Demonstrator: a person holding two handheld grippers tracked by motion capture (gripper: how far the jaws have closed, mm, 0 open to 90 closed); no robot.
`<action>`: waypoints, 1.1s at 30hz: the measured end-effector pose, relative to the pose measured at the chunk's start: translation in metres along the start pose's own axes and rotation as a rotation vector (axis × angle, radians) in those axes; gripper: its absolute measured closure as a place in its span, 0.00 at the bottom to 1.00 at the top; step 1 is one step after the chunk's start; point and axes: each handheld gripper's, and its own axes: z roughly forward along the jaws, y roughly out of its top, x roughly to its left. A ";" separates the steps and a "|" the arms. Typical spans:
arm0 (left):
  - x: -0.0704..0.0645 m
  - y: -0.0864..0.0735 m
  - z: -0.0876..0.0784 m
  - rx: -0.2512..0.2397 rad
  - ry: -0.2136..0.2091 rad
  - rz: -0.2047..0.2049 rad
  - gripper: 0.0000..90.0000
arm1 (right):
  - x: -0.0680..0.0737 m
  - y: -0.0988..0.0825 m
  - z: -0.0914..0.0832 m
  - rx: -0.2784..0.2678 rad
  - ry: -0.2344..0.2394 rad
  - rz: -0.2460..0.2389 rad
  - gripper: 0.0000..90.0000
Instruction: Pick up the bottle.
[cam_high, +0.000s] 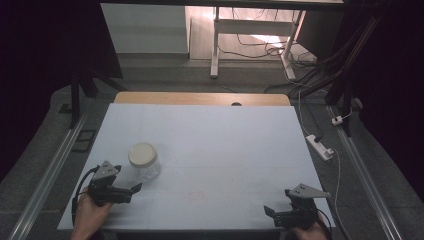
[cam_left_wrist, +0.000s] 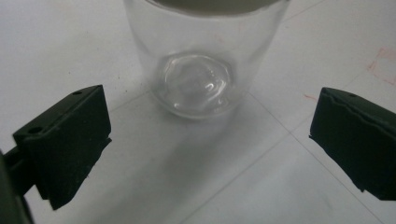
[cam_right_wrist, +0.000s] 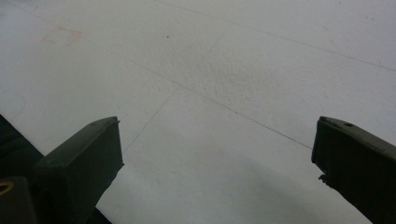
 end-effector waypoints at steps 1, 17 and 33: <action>0.001 0.003 0.003 -0.001 0.004 0.003 0.00 | 0.000 0.000 0.000 0.000 0.000 -0.001 0.02; 0.007 0.022 0.026 -0.015 -0.016 0.047 0.00 | 0.000 0.000 0.000 0.003 0.003 -0.004 0.02; 0.007 0.038 0.046 -0.015 -0.010 0.071 0.01 | 0.001 0.001 0.001 0.007 0.005 -0.011 0.02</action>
